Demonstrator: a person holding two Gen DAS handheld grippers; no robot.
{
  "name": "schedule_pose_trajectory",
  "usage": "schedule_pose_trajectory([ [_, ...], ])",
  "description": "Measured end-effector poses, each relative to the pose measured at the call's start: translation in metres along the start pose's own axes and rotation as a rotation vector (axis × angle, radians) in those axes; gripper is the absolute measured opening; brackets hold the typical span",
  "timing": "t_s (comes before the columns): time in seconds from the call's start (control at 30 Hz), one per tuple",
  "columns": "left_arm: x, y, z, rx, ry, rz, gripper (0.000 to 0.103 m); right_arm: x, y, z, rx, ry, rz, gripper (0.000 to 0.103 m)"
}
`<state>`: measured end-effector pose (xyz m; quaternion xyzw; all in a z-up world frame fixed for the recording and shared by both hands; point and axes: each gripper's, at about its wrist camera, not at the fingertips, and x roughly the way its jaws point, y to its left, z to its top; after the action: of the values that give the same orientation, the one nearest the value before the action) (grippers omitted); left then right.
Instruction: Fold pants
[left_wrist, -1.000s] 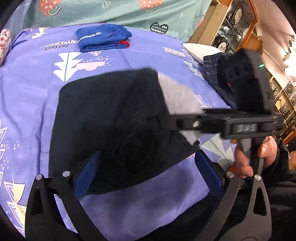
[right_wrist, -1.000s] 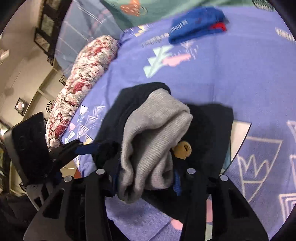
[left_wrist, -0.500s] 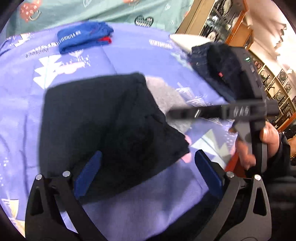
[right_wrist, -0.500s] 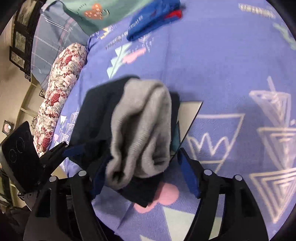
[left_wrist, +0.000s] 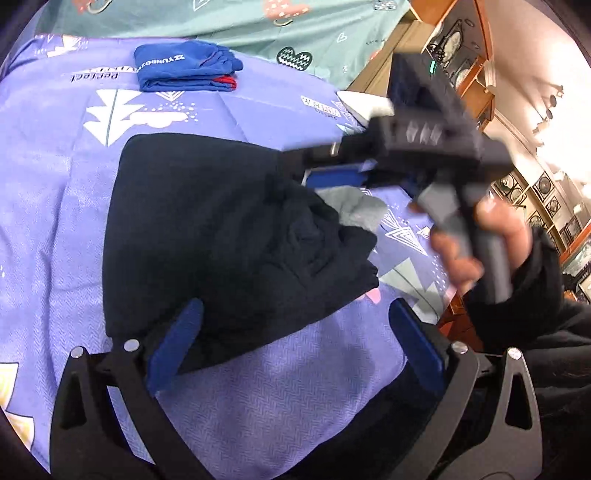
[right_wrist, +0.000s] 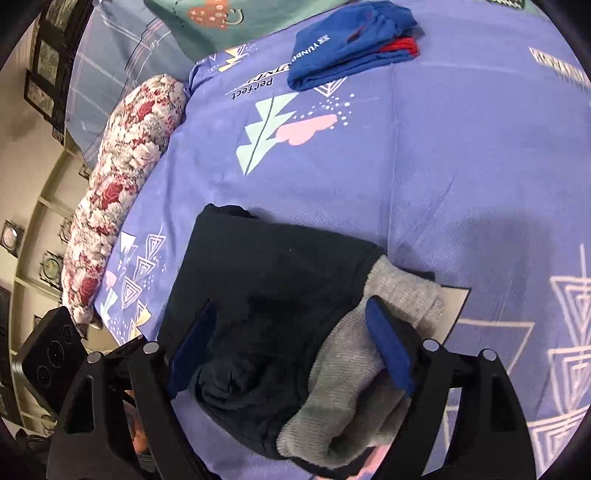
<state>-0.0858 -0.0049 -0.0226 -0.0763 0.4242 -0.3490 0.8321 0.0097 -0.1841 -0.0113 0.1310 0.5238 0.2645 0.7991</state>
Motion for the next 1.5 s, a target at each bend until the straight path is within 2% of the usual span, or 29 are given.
schedule_pose_trajectory([
  [0.03,0.000,0.000,0.000,0.005,0.001,0.002,0.101,-0.010,0.010,0.004,-0.012,-0.015,0.003,0.084],
  [0.13,0.000,0.000,0.000,0.017,0.001,0.008,0.101,-0.030,0.060,0.017,-0.140,-0.070,0.122,0.083],
  [0.2,-0.001,-0.001,-0.002,0.024,0.003,0.015,0.101,-0.016,0.083,0.029,-0.155,-0.029,0.239,0.084],
  [0.27,-0.001,-0.001,-0.003,0.029,0.003,0.022,0.101,0.008,0.090,0.040,-0.124,0.033,0.281,0.083],
  [0.4,0.002,-0.006,-0.005,0.061,0.019,0.060,0.101,0.100,0.064,0.051,0.024,0.202,0.230,0.083],
  [0.47,-0.001,-0.008,-0.005,0.078,0.013,0.055,0.101,0.096,0.063,0.052,0.033,0.183,0.244,0.083],
  [0.53,-0.005,-0.009,-0.002,0.089,0.014,0.048,0.101,0.070,0.071,0.053,0.005,0.135,0.267,0.083],
  [0.6,-0.016,-0.009,0.005,0.090,0.000,0.039,0.101,0.034,0.075,0.051,-0.061,0.060,0.246,0.084],
  [0.63,-0.026,-0.009,0.009,0.104,-0.027,0.052,0.101,0.018,0.075,0.050,-0.084,0.024,0.232,0.087],
  [0.67,-0.033,-0.007,0.012,0.114,-0.044,0.066,0.101,-0.001,0.072,0.048,-0.099,-0.011,0.209,0.094],
  [0.73,-0.055,0.007,0.022,0.095,-0.083,0.063,0.101,-0.043,0.047,0.040,-0.083,-0.095,0.109,0.102],
  [0.8,-0.066,0.031,0.031,0.042,-0.107,0.100,0.101,-0.067,0.016,0.028,-0.040,-0.128,0.032,0.102],
  [0.83,-0.067,0.044,0.034,0.010,-0.102,0.126,0.101,-0.070,0.001,0.019,-0.011,-0.116,0.005,0.102],
  [0.93,-0.050,0.087,0.045,-0.090,-0.018,0.188,0.101,-0.066,-0.047,-0.014,0.084,-0.028,0.020,0.102],
  [1.07,-0.011,0.108,0.047,-0.119,0.094,0.234,0.101,-0.042,-0.067,-0.044,0.131,0.020,0.079,0.102],
  [1.17,0.005,0.099,0.045,-0.106,0.099,0.236,0.101,-0.018,-0.062,-0.049,0.153,0.029,0.142,0.102],
  [1.2,0.010,0.096,0.047,-0.096,0.099,0.262,0.101,-0.016,-0.061,-0.049,0.147,0.030,0.150,0.102],
  [1.33,0.018,0.086,0.048,-0.070,0.103,0.327,0.101,0.004,-0.047,-0.043,0.120,0.059,0.160,0.102],
  [1.5,0.031,0.084,0.050,-0.069,0.124,0.337,0.101,0.017,-0.035,-0.036,0.081,0.053,0.150,0.102],
])
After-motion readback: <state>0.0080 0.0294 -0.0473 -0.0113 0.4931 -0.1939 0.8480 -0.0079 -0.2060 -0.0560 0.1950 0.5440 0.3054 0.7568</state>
